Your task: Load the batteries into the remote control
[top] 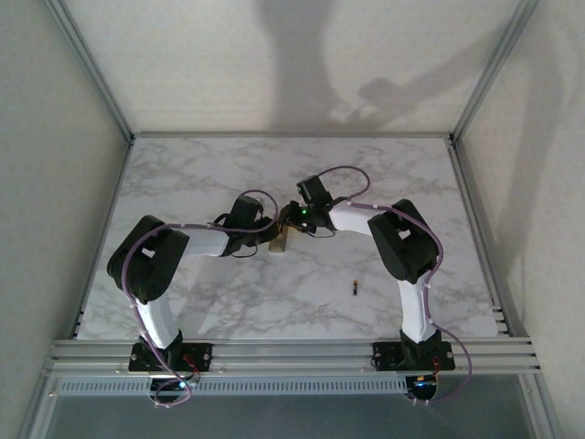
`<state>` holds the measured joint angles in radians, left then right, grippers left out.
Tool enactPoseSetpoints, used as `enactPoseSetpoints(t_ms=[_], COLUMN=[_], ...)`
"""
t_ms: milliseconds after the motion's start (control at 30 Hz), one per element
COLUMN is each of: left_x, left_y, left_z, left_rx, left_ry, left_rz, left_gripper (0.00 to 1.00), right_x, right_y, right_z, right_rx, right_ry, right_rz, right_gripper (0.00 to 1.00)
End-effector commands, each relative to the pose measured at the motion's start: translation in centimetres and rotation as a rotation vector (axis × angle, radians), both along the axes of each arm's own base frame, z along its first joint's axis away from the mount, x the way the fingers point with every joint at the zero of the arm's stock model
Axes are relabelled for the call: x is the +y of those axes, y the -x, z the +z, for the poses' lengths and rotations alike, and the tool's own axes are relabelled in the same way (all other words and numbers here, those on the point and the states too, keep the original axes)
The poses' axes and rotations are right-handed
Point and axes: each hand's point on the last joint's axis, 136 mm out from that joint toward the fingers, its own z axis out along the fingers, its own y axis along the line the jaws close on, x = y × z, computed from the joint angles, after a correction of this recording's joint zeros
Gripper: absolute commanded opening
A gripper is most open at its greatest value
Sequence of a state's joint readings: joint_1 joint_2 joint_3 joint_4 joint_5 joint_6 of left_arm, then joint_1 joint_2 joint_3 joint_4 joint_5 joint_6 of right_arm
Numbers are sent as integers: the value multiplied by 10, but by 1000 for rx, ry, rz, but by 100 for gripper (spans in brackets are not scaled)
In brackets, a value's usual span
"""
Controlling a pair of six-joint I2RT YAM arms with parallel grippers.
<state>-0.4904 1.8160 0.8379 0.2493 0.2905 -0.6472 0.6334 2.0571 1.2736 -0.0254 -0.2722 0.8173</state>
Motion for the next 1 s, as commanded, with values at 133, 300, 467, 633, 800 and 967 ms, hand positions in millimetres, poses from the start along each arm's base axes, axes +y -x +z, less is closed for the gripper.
enactPoseSetpoints(t_ms=[133,300,467,633,800,967], left_x=[24,17,10,9,10,12], left_y=[24,19,15,11,6,4], left_z=[-48,-36,-24,-14,-1,5], left_rx=[142,125,109,91,64,51], left_ry=[-152,-143,-140,-143,-144,-152], left_rz=[25,25,21,34,42,50], left_gripper=[20,23,28,38,41,42], right_x=[-24,-36,-56,-79,-107,-128], right_y=[7,9,22,41,62,81], right_z=[28,56,64,67,65,59], right_rx=[-54,-119,-141,-153,-157,-149], right_ry=[96,132,175,214,280,307], right_rz=[4,4,-6,-31,-49,-74], right_gripper=[44,51,52,55,57,58])
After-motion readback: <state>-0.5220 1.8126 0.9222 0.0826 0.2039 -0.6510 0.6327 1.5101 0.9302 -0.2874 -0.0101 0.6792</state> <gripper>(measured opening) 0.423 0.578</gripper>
